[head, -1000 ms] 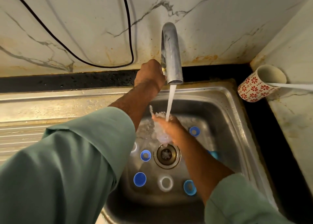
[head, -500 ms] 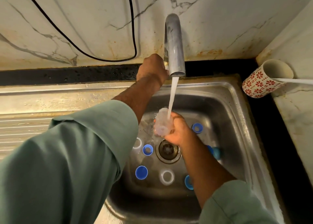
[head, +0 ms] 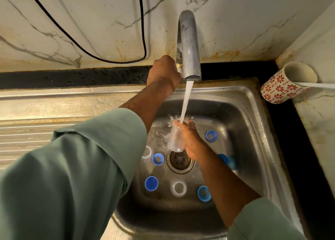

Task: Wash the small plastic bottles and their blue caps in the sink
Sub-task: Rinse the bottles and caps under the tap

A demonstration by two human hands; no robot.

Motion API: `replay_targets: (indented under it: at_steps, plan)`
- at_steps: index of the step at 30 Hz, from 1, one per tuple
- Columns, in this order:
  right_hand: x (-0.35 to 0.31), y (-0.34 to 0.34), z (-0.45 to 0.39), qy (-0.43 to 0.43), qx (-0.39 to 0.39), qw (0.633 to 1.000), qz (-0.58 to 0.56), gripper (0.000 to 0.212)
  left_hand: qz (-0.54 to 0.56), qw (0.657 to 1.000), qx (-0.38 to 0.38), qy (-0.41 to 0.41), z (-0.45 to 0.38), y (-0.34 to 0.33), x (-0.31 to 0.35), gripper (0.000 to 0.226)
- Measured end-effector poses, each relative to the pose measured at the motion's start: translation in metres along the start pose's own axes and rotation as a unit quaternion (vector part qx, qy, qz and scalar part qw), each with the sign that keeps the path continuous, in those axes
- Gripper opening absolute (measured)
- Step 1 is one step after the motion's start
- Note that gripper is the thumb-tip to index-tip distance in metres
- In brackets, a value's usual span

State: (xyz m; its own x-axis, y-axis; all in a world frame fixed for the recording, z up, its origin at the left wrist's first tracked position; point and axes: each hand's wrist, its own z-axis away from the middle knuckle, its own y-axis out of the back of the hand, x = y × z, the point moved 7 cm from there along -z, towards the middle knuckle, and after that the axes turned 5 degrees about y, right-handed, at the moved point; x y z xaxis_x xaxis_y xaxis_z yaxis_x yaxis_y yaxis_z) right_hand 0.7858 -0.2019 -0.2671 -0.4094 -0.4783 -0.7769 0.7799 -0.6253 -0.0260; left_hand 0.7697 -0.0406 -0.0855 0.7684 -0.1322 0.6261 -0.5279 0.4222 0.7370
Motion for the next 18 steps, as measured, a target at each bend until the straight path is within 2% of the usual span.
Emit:
replay_targets:
  at_steps: [2, 3, 6, 8, 10, 12, 14, 15, 16, 18]
  plan:
    - [0.004, -0.007, 0.004, -0.028, -0.065, 0.992, -0.102, 0.035, 0.002, 1.0, -0.002, 0.001, 0.002, 0.0, 0.0, 0.031]
    - [0.001, -0.004, 0.005, 0.001, -0.062, 0.995, -0.081, 0.032, 0.004, 1.0, -0.002, 0.001, 0.002, 0.0, 0.001, 0.032]
    - [-0.009, 0.003, 0.007, 0.104, 0.02, 0.992, 0.07, 0.029, 0.005, 1.0, -0.005, 0.001, 0.003, 0.001, 0.001, 0.033]
    - [-0.011, 0.002, 0.011, 0.113, 0.057, 0.989, 0.079, 0.029, 0.007, 1.0, -0.009, 0.002, 0.004, 0.001, 0.001, 0.034]
    - [-0.013, 0.001, 0.011, 0.123, 0.058, 0.983, 0.126, 0.027, 0.012, 1.0, -0.012, 0.006, 0.005, 0.001, 0.001, 0.034]
    - [-0.019, -0.002, 0.009, 0.149, 0.036, 0.958, 0.24, 0.042, 0.015, 1.0, -0.013, 0.007, 0.006, 0.001, 0.002, 0.034]
    - [-0.025, -0.004, 0.013, 0.204, 0.034, 0.904, 0.375, 0.065, 0.014, 1.0, -0.013, 0.007, 0.008, 0.002, 0.002, 0.034]
    - [-0.028, -0.004, 0.016, 0.25, 0.045, 0.88, 0.402, 0.068, 0.015, 1.0, -0.014, 0.006, 0.008, 0.002, 0.002, 0.034]
    - [-0.03, -0.003, 0.019, 0.296, 0.05, 0.869, 0.393, 0.063, 0.019, 1.0, -0.015, 0.009, 0.008, 0.001, 0.002, 0.034]
    - [-0.029, 0.004, 0.027, 0.333, 0.063, 0.896, 0.286, 0.045, 0.027, 0.999, -0.015, 0.012, 0.006, 0.001, 0.0, 0.031]
